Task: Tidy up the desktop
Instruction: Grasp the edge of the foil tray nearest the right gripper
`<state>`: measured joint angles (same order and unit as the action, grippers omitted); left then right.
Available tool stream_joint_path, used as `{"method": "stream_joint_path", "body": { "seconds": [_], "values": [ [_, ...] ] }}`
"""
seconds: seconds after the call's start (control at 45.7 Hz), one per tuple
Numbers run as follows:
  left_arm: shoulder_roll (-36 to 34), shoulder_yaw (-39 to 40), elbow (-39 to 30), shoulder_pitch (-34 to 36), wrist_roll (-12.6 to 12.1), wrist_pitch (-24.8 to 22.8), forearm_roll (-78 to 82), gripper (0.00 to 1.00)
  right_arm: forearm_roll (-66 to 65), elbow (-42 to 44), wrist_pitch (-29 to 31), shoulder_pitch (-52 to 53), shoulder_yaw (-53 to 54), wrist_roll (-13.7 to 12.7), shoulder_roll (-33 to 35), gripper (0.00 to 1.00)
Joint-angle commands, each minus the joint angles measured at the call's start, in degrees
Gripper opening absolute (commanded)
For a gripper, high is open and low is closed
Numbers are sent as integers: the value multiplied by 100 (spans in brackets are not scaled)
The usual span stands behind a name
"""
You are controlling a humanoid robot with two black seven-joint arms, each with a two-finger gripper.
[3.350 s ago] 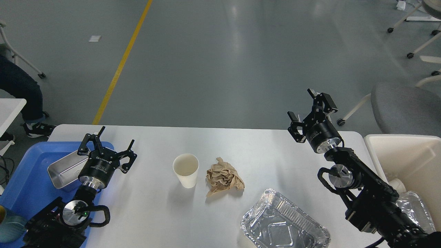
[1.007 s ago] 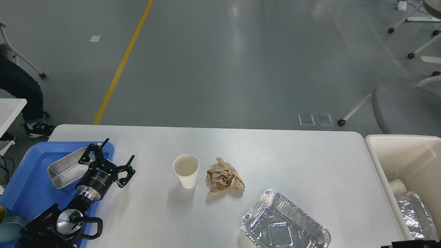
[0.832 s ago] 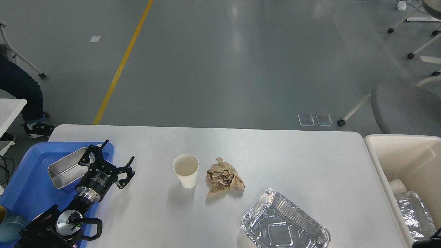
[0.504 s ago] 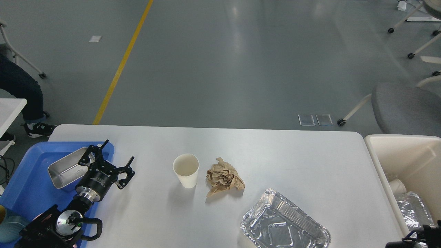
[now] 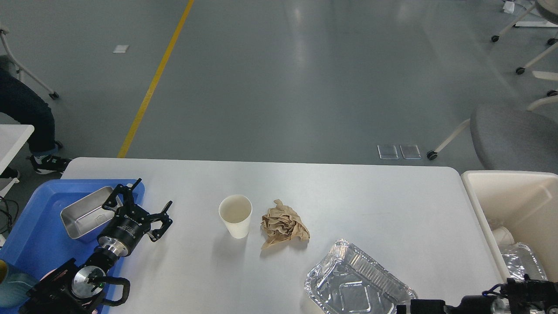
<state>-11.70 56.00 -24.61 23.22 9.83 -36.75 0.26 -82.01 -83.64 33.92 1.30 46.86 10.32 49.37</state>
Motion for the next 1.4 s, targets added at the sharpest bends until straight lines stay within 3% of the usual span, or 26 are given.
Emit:
{"method": "stream_joint_path", "body": {
  "seconds": [0.0,0.591,0.744,0.854,1.073,1.314,1.379],
  "values": [
    [-34,-1,0,-2,1,1,0,97,-8,128,0,37,-1,-4,-121,100],
    [-43,-10,0,-2,10,1,0,97,-78,260,26,28,-115,-57,-525,100],
    [-104,-1,0,-64,18,-8,0,97,-105,506,18,37,-115,-241,-754,100],
    [-236,-1,0,-99,18,-16,0,97,-113,603,18,90,-115,-426,-833,86],
    [-289,-1,0,-125,18,-25,0,97,-359,603,9,143,-115,-417,-894,50],
    [-289,-1,0,-125,18,-25,0,97,-395,594,18,187,-115,-408,-895,24],
    [-289,-1,0,-125,18,-25,0,97,-395,594,18,195,-115,-408,-895,22]
  ]
}}
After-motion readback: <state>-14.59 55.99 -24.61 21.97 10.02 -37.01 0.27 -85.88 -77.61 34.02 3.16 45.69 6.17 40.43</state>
